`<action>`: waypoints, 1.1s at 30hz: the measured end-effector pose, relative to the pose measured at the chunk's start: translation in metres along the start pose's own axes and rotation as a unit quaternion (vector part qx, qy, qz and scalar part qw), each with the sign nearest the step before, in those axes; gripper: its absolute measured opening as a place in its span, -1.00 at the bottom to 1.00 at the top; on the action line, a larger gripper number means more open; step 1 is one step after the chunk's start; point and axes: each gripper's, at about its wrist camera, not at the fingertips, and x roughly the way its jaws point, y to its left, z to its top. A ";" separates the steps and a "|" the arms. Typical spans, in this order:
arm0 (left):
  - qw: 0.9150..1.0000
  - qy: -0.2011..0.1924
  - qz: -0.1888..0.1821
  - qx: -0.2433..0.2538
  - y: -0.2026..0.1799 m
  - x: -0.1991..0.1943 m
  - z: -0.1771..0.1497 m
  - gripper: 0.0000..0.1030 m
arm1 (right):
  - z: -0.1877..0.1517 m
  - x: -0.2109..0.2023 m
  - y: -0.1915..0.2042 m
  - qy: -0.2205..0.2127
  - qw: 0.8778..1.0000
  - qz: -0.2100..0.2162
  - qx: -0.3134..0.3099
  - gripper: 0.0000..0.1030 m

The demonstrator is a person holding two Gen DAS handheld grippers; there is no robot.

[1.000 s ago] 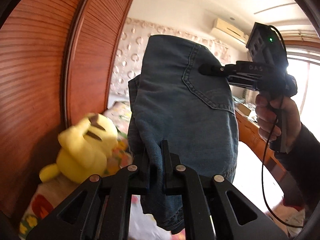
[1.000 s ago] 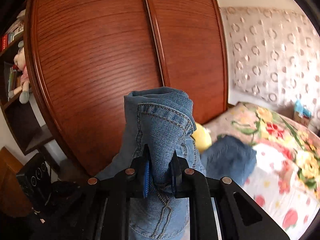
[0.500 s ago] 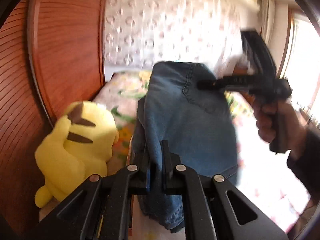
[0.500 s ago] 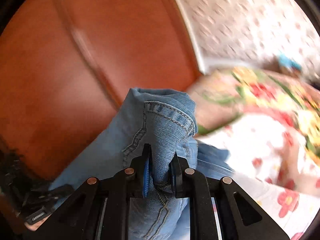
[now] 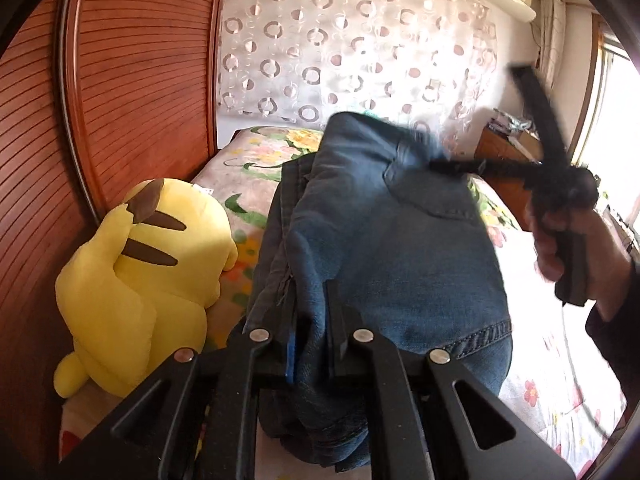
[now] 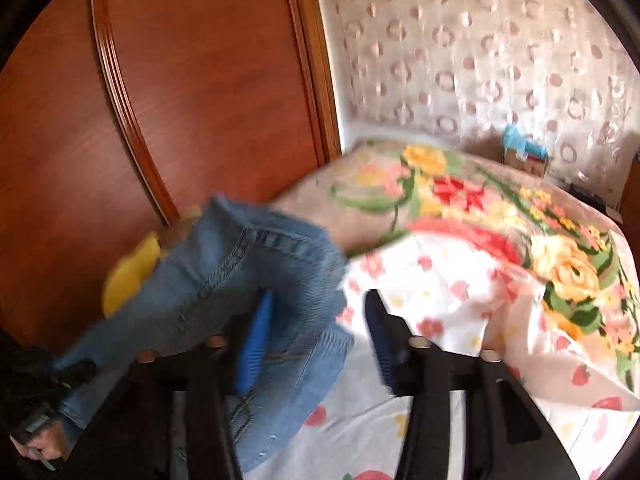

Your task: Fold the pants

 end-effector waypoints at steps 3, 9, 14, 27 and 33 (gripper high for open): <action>1.000 -0.007 0.007 0.001 -0.004 -0.006 0.001 -0.73 | -0.002 -0.007 -0.005 -0.014 1.000 0.001 0.021 -0.17; 0.998 -0.054 0.033 0.012 -0.014 -0.040 0.009 -0.56 | -0.039 -0.075 -0.007 -0.064 0.997 0.027 0.023 -0.17; 0.993 -0.097 0.040 0.046 -0.041 -0.079 0.013 -0.12 | -0.094 -0.135 -0.008 -0.095 0.995 0.028 0.021 -0.17; 0.986 -0.125 -0.016 0.109 -0.130 -0.133 0.001 0.32 | -0.184 -0.247 -0.004 -0.153 0.987 -0.015 0.036 -0.17; 0.983 -0.125 -0.061 0.119 -0.162 -0.149 -0.004 0.74 | -0.206 -0.269 -0.003 -0.167 0.984 -0.038 0.053 -0.17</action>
